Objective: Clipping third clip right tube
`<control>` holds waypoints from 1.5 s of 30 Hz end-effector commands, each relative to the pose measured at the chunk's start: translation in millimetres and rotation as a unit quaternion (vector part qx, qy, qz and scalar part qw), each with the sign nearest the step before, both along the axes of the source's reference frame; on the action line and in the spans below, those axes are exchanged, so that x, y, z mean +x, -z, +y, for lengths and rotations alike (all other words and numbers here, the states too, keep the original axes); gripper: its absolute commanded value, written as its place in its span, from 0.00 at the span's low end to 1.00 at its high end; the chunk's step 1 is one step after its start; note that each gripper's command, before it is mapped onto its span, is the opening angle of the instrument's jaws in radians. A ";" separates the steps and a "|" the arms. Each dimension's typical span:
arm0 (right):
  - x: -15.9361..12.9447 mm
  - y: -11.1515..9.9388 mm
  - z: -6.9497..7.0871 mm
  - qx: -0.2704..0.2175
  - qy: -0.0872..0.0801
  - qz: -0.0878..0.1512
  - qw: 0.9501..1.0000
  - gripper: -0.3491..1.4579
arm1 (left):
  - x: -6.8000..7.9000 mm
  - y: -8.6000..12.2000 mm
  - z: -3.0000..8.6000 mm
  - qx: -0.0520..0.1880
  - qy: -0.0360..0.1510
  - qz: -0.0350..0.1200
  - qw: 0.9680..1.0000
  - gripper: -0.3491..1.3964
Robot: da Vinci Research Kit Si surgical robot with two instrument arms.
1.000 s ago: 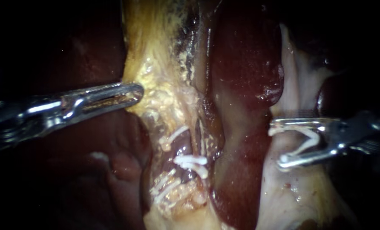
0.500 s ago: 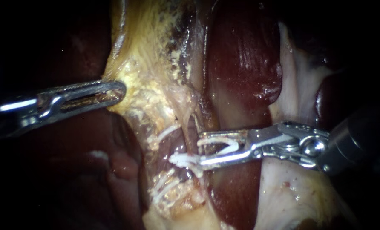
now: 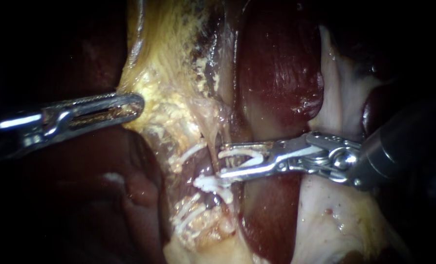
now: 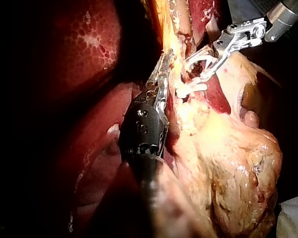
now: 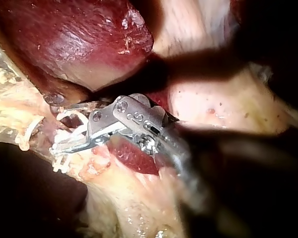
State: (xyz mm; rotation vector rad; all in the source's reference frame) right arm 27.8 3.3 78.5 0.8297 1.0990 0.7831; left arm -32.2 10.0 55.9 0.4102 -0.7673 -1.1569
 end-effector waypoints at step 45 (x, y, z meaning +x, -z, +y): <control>3.0 2.0 1.0 0.065 0.000 0.100 0.993 0.35 | 0.1 0.1 0.0 0.000 0.000 0.000 1.000 0.00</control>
